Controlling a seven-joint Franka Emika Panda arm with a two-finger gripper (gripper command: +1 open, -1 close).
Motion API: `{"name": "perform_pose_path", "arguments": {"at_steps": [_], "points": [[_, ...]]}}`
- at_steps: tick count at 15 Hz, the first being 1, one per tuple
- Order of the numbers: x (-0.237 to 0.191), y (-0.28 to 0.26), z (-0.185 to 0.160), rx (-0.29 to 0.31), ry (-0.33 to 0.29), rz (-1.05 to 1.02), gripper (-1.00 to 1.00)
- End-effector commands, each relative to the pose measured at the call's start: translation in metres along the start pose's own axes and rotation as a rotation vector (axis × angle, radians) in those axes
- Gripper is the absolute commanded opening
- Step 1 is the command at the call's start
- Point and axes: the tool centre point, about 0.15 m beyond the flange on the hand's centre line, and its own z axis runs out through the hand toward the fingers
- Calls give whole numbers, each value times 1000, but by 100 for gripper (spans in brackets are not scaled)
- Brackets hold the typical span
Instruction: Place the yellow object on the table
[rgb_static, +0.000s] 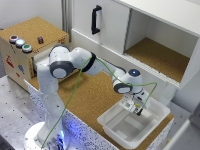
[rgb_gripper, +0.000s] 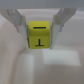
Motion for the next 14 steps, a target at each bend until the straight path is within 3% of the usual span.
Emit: {"name": "perform_pose_path", "arguments": {"at_steps": [1,5,7,14], "points": [[-16,-66,-52,137,83,-149,-100],[-25,-120,-32,133,19,-210,-100],[-21,-143,-8,130,-56,-178,-100],[-7,-217,52,14,-164,-110,-100]]}}
